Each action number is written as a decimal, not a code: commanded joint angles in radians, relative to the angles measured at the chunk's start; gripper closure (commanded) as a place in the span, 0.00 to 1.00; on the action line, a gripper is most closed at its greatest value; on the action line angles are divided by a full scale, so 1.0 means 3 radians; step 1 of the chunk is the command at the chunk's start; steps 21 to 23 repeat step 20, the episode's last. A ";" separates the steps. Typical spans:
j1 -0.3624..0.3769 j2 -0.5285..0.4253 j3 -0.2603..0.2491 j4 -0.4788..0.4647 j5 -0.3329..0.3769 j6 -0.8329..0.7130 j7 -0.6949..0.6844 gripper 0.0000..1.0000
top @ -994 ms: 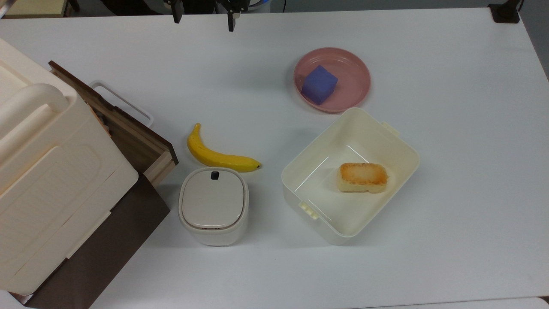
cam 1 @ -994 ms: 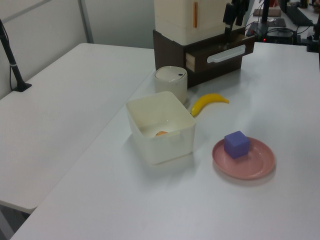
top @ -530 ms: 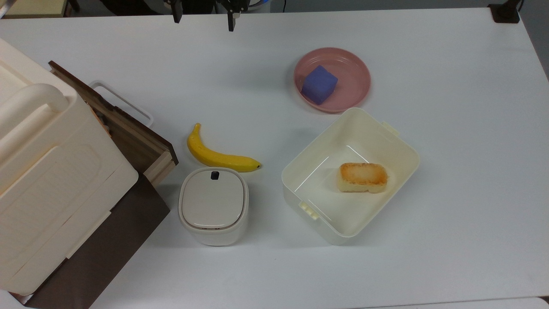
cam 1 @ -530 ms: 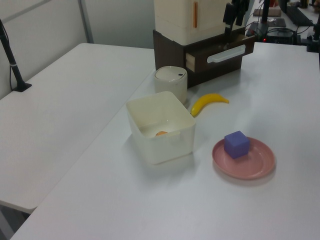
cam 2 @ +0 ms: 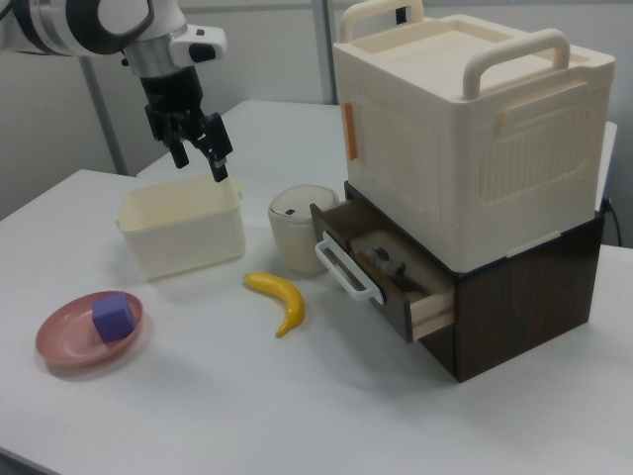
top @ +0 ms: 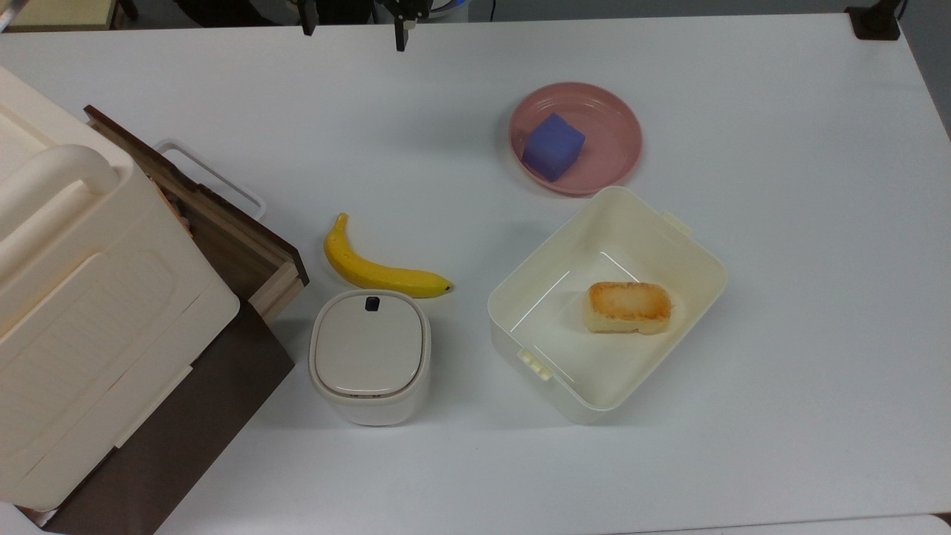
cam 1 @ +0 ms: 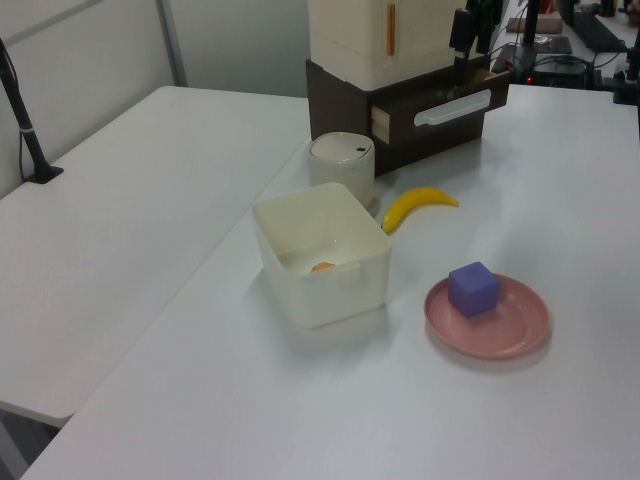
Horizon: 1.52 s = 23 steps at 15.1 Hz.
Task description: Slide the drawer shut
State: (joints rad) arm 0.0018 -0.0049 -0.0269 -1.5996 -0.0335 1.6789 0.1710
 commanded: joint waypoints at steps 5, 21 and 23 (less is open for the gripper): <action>-0.0164 -0.0030 -0.0018 -0.0067 0.0045 -0.0130 0.0243 0.00; -0.0374 0.0241 -0.0023 -0.0850 -0.0379 0.1071 0.0248 0.00; -0.0374 0.0241 -0.0023 -0.0850 -0.0379 0.1071 0.0248 0.00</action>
